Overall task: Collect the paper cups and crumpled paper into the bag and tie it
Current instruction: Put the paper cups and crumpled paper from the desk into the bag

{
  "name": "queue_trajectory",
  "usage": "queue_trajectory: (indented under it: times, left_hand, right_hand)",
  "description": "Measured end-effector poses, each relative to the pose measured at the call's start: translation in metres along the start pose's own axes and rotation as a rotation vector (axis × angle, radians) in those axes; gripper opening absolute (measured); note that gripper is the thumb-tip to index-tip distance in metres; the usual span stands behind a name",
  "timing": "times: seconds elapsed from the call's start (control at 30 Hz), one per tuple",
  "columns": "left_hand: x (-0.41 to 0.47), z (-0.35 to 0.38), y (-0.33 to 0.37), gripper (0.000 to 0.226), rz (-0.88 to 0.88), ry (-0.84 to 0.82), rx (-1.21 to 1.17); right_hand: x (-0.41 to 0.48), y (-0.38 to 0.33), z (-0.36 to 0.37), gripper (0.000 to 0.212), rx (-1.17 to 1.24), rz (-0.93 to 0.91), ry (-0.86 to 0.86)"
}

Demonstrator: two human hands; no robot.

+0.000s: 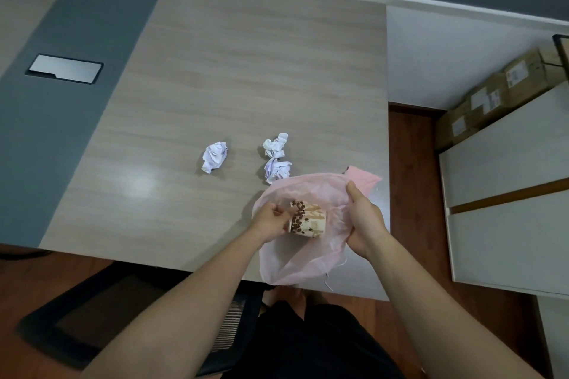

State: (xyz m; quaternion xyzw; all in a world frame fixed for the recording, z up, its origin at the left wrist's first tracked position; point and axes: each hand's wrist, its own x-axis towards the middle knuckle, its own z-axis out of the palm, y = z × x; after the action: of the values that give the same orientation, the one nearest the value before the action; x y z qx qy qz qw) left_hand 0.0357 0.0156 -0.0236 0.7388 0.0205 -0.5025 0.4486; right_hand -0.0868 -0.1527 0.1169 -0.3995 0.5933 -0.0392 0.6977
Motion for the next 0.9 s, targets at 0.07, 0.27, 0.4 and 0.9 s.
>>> queue_trajectory:
  times: [0.07, 0.27, 0.4, 0.9]
  left_hand:
    - [0.002, -0.001, 0.015, 0.054, 0.017, 0.007, 0.194]
    - [0.015, -0.035, 0.071, 0.028, 0.036, 0.221, 0.503]
    - [0.045, -0.05, 0.089, 0.054, 0.03, 0.473, 0.405]
    - [0.06, -0.04, 0.074, 0.042, 0.082, 0.481, 0.118]
  right_hand:
    - [0.004, -0.004, -0.005, 0.041, 0.0, -0.008, 0.013]
    - [0.017, -0.019, -0.013, 0.039, 0.048, -0.012, 0.027]
    - [0.026, -0.025, -0.013, 0.042, 0.065, 0.002, 0.009]
    - [0.036, -0.031, -0.014, 0.044, 0.106, 0.014, -0.066]
